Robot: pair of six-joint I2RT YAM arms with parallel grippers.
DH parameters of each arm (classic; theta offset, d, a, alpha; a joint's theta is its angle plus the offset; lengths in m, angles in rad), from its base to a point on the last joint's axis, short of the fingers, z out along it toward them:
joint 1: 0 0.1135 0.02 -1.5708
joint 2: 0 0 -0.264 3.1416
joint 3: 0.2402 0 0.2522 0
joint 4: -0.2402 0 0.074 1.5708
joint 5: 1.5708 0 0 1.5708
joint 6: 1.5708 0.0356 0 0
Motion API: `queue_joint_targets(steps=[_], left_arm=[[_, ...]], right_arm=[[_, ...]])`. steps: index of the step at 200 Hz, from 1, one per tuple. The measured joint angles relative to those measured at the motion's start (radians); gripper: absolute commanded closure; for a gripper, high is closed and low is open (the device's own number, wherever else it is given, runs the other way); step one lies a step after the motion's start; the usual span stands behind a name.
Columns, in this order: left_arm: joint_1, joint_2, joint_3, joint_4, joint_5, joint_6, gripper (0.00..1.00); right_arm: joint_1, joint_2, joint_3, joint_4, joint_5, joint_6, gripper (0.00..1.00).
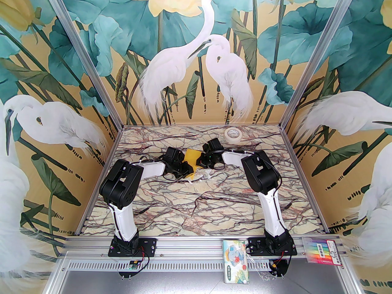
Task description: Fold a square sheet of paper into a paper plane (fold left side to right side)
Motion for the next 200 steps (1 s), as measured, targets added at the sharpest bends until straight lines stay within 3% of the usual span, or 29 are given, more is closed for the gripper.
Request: queue_joint_targets(steps=[200], left_arm=[[0.079, 0.078, 0.151, -0.08, -0.031, 0.084, 0.85]], right_arm=[[0.0, 0.003, 0.012, -0.02, 0.003, -0.006, 1.0]])
